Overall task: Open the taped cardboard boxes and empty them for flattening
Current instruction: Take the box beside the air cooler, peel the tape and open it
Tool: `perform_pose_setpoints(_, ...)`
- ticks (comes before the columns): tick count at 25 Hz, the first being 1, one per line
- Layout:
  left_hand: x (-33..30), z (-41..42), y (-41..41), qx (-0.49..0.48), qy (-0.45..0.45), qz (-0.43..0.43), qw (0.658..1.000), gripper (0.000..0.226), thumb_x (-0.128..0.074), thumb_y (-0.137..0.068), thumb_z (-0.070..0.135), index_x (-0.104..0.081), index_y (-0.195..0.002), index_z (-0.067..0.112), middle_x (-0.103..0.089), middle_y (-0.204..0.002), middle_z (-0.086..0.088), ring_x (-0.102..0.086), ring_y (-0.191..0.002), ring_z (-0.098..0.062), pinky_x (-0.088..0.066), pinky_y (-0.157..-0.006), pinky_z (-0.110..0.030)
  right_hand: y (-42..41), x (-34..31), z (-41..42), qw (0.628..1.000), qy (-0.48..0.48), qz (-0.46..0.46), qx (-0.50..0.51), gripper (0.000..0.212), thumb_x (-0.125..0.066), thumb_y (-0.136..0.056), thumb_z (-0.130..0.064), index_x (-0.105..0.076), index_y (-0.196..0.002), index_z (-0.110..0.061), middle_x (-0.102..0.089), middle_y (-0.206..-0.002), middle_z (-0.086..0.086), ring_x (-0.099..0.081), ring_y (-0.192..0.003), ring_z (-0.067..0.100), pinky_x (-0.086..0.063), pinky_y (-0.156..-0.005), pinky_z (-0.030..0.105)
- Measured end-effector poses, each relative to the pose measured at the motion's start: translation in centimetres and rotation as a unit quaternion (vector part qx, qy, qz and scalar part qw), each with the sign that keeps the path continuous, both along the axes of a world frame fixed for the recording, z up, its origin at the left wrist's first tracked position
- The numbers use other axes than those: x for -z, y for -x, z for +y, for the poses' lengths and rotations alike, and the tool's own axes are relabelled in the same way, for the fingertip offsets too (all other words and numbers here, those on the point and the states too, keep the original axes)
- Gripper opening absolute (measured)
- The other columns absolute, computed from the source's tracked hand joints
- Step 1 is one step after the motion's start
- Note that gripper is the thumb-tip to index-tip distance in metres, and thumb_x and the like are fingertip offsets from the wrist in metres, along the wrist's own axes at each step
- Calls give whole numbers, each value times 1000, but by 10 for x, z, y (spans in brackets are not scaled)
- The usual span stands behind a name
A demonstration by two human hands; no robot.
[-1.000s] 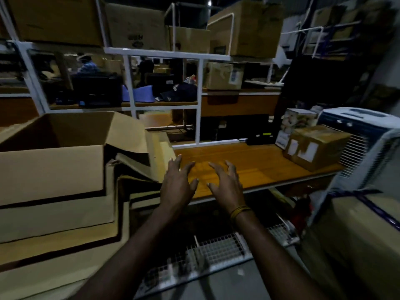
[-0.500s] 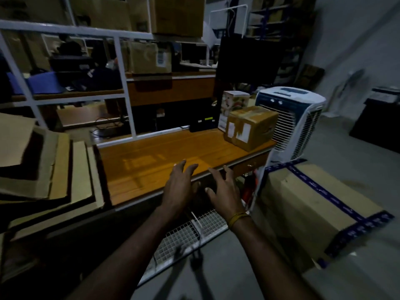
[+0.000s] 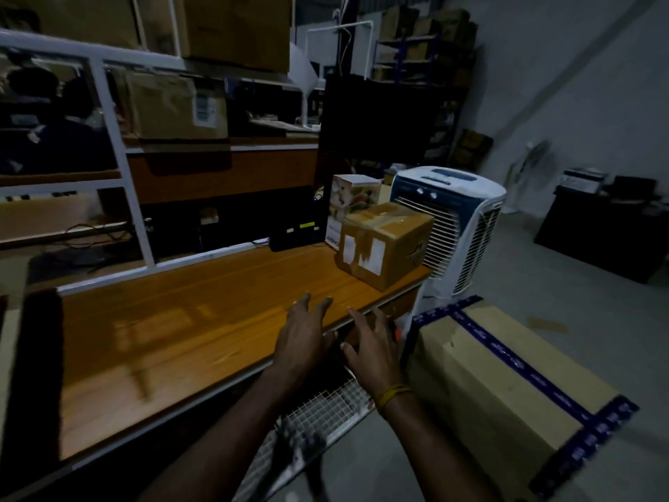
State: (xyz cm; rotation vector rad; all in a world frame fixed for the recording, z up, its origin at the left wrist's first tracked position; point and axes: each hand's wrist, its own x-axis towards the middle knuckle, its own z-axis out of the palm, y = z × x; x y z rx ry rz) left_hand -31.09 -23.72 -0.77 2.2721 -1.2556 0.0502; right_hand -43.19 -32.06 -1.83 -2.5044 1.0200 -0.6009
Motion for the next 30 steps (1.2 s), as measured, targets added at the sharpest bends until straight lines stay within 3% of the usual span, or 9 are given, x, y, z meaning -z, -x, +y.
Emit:
perform_pose_setpoints(7, 5, -110, -66, 29, -29, -17, 999, 73, -62, -96, 33, -20, -155, 32, -12, -164, -11, -23, -147, -34, -43, -107, -43, -61, 4, -96, 998, 2, -25, 52, 68, -66, -93, -31, -30, -150, -37, -10, -161, 7, -32, -142, 29, -41, -111, 39)
perform_pose_setpoints(12, 13, -183, -92, 49, -30, -11, 998, 73, -62, -96, 33, -19, -155, 33, -12, -163, -10, -21, -148, -31, -40, -108, -40, -91, 19, -169, 997, 11, -31, 67, 66, -66, -90, -37, -30, -146, -41, -13, -159, 4, -33, -142, 31, -44, -108, 45)
perform_pose_setpoints(16, 20, -250, -115, 46, -47, -19, 998, 75, -62, -96, 33, -17, -155, 33, -13, -163, -11, -23, -147, -32, -42, -108, -40, -115, 24, -231, 997, 12, -65, 47, 68, -68, -90, -31, -31, -145, -44, -18, -159, 5, -29, -145, 29, -39, -113, 45)
perform_pose_setpoints(21, 23, -343, -155, 41, -36, -38, 998, 78, -65, -93, 30, -17, -155, 35, -13, -163, -13, -26, -145, -34, -43, -103, -40, -143, 30, -330, 996, 22, -64, 60, 71, -67, -90, -35, -28, -150, -34, -13, -160, 15, -28, -144, 34, -36, -113, 41)
perform_pose_setpoints(26, 13, -430, -199, 54, -75, -71, 993, 87, -70, -89, 33, -14, -155, 39, 1, -164, -14, -13, -150, -34, -40, -108, -44, -162, 33, -410, 996, -25, -67, 54, 75, -65, -92, -41, -20, -152, -43, 15, -162, 13, -20, -146, 41, -45, -104, 48)
perform_pose_setpoints(30, 15, -472, -246, 37, -151, -77, 985, 100, -79, -74, 54, -17, -152, 49, 14, -163, -12, 0, -148, -45, -30, -112, -63, -174, 48, -441, 993, -79, -79, 34, 71, -65, -92, -41, -23, -148, -52, 25, -160, 14, -8, -149, 43, -42, -107, 47)
